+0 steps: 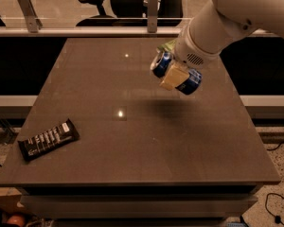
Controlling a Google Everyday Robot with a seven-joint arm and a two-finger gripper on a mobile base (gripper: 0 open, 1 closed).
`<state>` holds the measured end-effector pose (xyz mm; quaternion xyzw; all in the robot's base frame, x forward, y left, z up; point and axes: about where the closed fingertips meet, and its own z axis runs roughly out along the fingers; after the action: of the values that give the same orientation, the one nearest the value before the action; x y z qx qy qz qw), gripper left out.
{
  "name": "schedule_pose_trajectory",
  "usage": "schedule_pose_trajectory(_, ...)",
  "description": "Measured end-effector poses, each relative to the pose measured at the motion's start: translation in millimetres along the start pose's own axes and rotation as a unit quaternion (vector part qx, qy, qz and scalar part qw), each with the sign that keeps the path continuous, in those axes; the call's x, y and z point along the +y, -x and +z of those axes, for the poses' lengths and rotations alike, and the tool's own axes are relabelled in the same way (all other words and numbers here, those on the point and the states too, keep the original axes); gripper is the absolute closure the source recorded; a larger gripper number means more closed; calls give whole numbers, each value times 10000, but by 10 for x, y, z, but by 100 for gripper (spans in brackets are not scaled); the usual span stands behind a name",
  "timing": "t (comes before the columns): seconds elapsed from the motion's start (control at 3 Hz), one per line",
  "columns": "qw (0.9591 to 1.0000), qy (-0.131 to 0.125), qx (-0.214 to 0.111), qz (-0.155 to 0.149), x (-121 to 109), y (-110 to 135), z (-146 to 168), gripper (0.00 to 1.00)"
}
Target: Knock pepsi can over
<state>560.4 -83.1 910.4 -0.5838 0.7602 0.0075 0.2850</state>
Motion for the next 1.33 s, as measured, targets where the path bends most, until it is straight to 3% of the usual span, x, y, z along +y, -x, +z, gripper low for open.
schedule_pose_trajectory(0.67, 9966, 111, 679, -445, 125, -62, 235, 100)
schedule_pose_trajectory(1.33, 9887, 118, 1086, -1024, 360, 114, 310, 100)
